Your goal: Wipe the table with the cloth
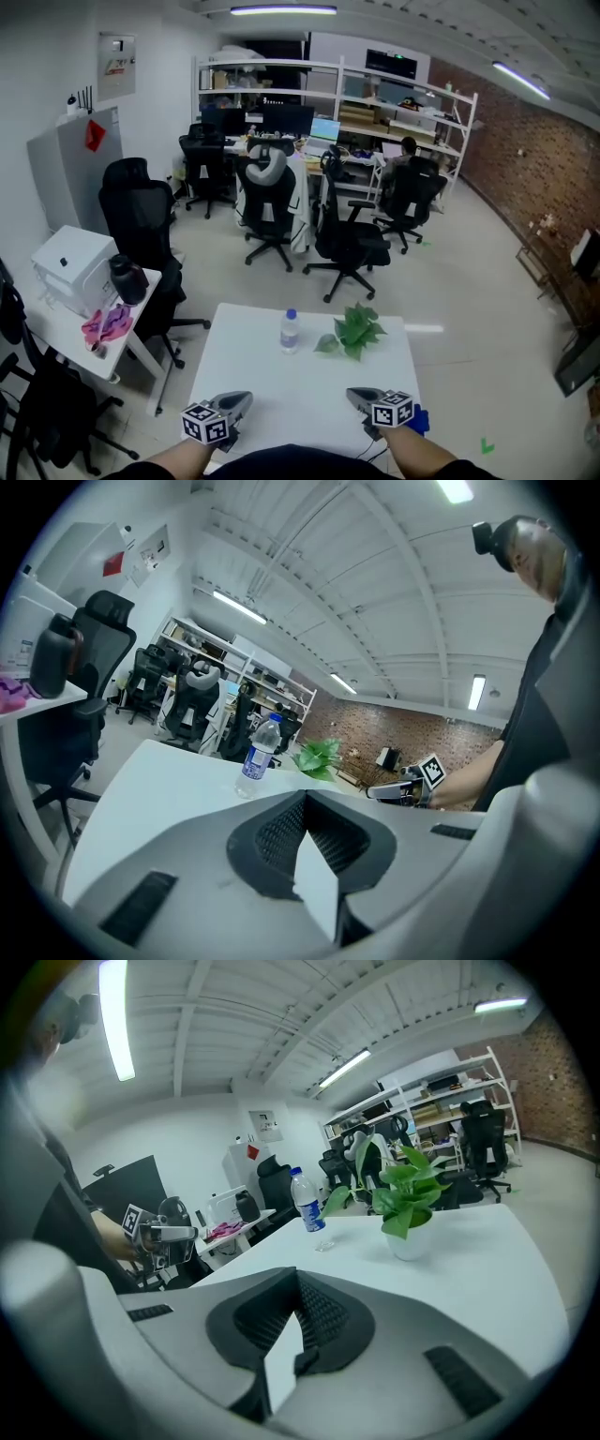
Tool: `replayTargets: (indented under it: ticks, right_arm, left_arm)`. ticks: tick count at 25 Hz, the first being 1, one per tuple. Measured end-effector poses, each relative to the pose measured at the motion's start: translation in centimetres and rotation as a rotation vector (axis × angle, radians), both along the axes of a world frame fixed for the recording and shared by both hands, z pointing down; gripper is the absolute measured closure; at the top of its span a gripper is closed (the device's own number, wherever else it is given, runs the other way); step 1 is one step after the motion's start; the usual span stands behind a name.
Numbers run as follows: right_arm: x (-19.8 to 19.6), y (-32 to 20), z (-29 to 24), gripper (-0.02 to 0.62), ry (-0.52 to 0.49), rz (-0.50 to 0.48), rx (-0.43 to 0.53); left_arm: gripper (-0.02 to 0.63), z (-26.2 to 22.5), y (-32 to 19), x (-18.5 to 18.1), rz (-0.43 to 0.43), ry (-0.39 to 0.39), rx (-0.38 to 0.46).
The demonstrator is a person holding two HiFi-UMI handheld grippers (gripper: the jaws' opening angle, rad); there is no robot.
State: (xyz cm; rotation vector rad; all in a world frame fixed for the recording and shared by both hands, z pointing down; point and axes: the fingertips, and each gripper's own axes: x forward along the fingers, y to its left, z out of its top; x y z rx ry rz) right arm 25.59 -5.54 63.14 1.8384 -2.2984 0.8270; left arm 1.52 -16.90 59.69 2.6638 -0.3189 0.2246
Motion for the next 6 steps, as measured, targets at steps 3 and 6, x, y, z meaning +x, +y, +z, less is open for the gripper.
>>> replayTargets:
  ticks: [3, 6]
  right_arm:
    - [-0.18, -0.2, 0.01, 0.595, -0.001, -0.008, 0.002]
    - [-0.44, -0.34, 0.04, 0.595, -0.001, -0.02, 0.003]
  left_arm:
    - [0.611, 0.1, 0.09, 0.52, 0.01, -0.006, 0.0]
    - [0.611, 0.33, 0.2, 0.89, 0.016, -0.013, 0.0]
